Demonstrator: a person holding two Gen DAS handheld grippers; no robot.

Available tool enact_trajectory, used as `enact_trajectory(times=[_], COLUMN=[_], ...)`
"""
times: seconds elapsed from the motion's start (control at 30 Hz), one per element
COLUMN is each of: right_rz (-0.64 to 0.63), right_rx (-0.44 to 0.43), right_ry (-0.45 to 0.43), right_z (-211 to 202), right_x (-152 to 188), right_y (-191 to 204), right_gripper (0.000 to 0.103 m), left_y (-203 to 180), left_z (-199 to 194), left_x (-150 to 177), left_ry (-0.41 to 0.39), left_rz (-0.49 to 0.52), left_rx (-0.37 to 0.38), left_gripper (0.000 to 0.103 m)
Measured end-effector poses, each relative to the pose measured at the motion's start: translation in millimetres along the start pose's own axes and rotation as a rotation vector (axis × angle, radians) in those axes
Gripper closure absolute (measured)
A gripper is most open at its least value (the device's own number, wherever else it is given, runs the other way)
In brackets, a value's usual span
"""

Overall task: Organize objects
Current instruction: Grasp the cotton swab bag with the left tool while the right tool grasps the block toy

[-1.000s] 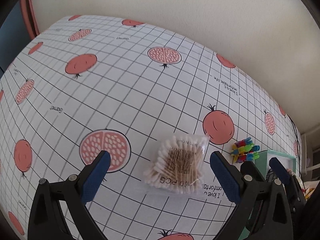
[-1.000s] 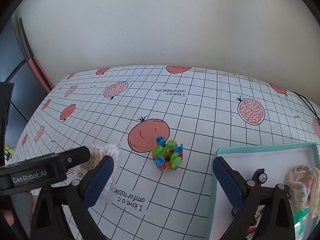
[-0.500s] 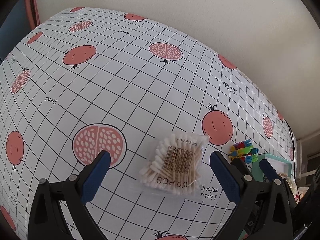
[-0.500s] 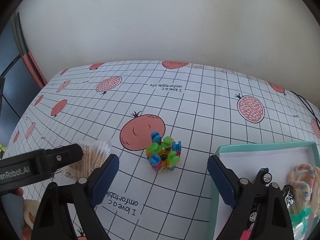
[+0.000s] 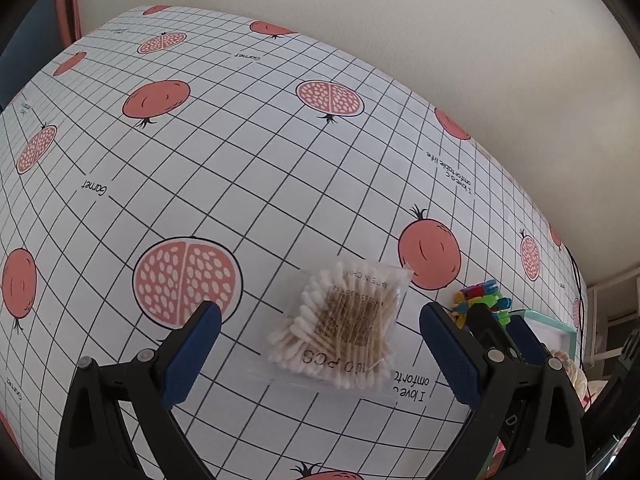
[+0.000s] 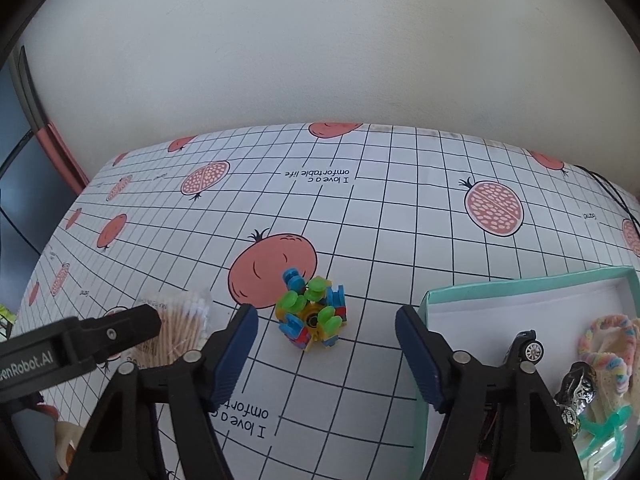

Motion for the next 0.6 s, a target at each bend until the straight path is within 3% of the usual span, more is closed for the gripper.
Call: enact_trajectory(times=[0.23,0.33,0.47,0.6], right_rz=[0.025,0.047,0.065,0.072], right_rx=[-0.012,-0.028,-0.036,-0.044], right_ry=[0.019,0.025,0.018,0.01], right_z=[4.9,6.6,6.7,5.5], right_x=[2.7,2.5,0.7,-0.5], right_y=[-1.8,-3.9,-5.0,-4.4], right_gripper=[0.047,0.047,0.047,0.056], left_y=[-5.3,-4.7,-4.8,-5.5], left_z=[2.7,4.6,6.0,6.3], left_x=[3.5,4.3,5.7,6.2], left_ry=[0.014,0.022,0.03,0.035], left_rz=[0.018,0.023,0.026,0.031], left_rx=[-0.01,-0.016,-0.019,-0.022], left_gripper=[0.007,0.015,0.016,0.02])
Point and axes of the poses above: each gripper's, at about its wrist camera, not at the fingertips, and z roughly the way its jaws point, y to its left, x to its underside, the point moved 7 cm from there along z, roughly the way its jaws point, and after that the axes turned 8 degrees about z, right-handed, at the moved point
